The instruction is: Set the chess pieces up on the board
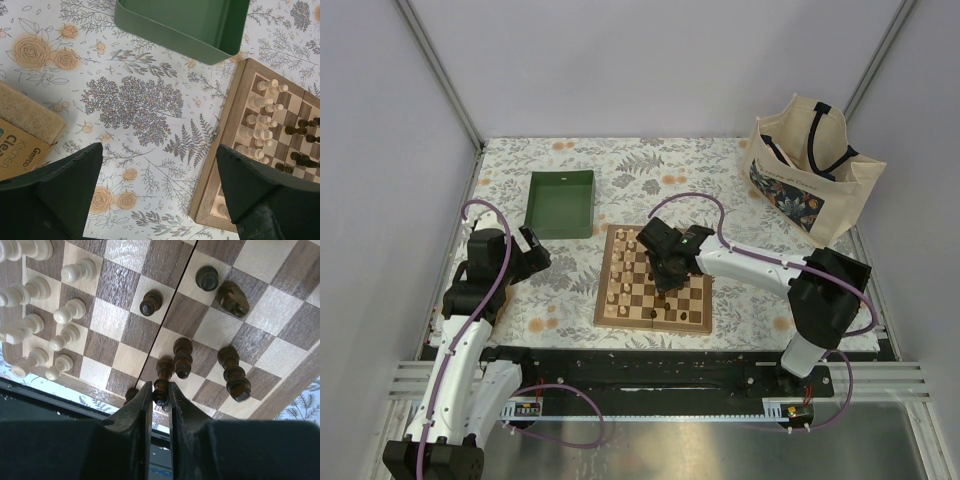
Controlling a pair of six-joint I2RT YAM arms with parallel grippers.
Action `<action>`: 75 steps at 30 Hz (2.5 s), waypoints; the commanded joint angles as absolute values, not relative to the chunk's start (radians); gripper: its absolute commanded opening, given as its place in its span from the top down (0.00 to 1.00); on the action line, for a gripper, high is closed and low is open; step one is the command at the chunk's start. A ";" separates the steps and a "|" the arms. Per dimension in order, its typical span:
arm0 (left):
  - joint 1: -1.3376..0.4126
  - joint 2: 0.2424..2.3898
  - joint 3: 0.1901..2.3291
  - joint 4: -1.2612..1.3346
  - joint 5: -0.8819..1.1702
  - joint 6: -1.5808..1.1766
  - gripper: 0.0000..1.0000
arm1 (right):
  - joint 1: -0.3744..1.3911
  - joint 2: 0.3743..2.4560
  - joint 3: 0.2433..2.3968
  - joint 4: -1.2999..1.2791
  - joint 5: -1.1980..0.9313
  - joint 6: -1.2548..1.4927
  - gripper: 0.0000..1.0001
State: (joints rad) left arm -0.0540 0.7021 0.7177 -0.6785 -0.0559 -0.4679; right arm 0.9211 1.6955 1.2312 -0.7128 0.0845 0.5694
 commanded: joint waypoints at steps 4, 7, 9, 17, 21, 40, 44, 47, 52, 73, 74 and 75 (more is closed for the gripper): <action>-0.049 0.695 0.736 -0.629 -0.045 -0.463 0.01 | 0.930 1.470 1.304 -0.787 0.150 0.538 0.90; -0.049 0.698 0.736 -0.629 -0.041 -0.462 0.01 | 0.907 1.401 1.321 -0.818 0.219 0.535 0.91; -0.049 0.698 0.735 -0.629 -0.037 -0.462 0.01 | 0.875 1.365 1.321 -0.818 0.219 0.534 0.92; -0.049 0.692 0.732 -0.630 -0.037 -0.462 0.01 | 0.712 1.339 1.241 -0.795 0.199 0.494 0.92; -0.049 0.693 0.732 -0.627 -0.035 -0.462 0.01 | 0.681 1.374 1.187 -0.767 0.190 0.485 0.91; -0.048 0.695 0.732 -0.629 -0.038 -0.462 0.01 | 0.638 1.532 1.086 -0.620 0.169 0.491 0.91; -0.049 0.695 0.733 -0.629 -0.040 -0.462 0.01 | 0.638 1.552 1.088 -0.608 0.166 0.492 0.91; -0.049 0.698 0.733 -0.629 -0.038 -0.462 0.01 | 0.634 1.563 1.086 -0.604 0.160 0.494 0.90; -0.049 0.699 0.735 -0.629 -0.038 -0.462 0.01 | 0.632 1.571 1.086 -0.603 0.158 0.492 0.90; -0.049 0.698 0.733 -0.629 -0.037 -0.462 0.01 | 0.630 1.583 1.100 -0.624 0.118 0.466 0.65; -0.049 0.699 0.733 -0.627 -0.037 -0.462 0.01 | 0.627 1.580 1.104 -0.629 0.121 0.465 0.64; -0.049 0.698 0.733 -0.629 -0.038 -0.462 0.01 | 0.630 1.578 1.109 -0.637 0.121 0.462 0.64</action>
